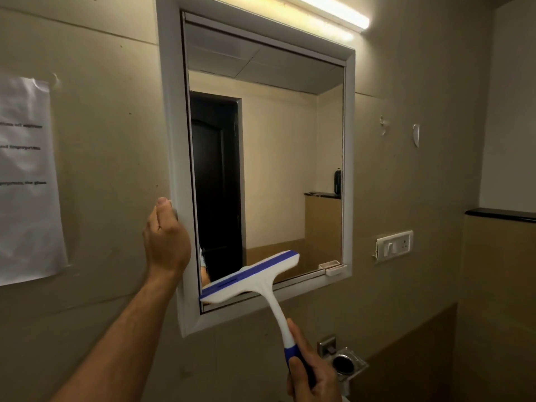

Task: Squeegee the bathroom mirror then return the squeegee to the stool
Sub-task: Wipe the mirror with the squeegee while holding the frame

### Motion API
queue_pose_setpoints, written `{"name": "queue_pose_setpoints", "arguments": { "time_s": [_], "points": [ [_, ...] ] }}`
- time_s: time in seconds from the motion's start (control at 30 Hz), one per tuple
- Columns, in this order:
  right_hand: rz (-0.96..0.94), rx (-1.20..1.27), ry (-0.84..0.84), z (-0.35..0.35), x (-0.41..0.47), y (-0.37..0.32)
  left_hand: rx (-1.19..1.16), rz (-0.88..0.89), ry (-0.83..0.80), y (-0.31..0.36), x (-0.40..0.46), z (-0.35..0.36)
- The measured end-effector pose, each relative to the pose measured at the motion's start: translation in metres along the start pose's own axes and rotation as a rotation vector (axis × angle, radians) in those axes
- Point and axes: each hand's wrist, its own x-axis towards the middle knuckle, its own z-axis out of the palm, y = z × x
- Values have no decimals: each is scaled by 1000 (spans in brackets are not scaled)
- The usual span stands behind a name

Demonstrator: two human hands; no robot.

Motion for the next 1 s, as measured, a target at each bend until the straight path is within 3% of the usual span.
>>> {"name": "queue_pose_setpoints", "arguments": {
  "time_s": [0.1, 0.33, 0.67, 1.0],
  "points": [
    [-34, -53, 2, -8, 6, -7, -6, -7, 9, 5, -3, -2],
    [-112, 51, 195, -33, 70, -43, -26, -56, 17, 2, 1, -1],
    [19, 143, 163, -46, 57, -7, -31, 5, 8, -2, 2, -2],
    [-37, 100, 184, -48, 102, -56, -66, 34, -35, -1, -1, -1]
  ]
}}
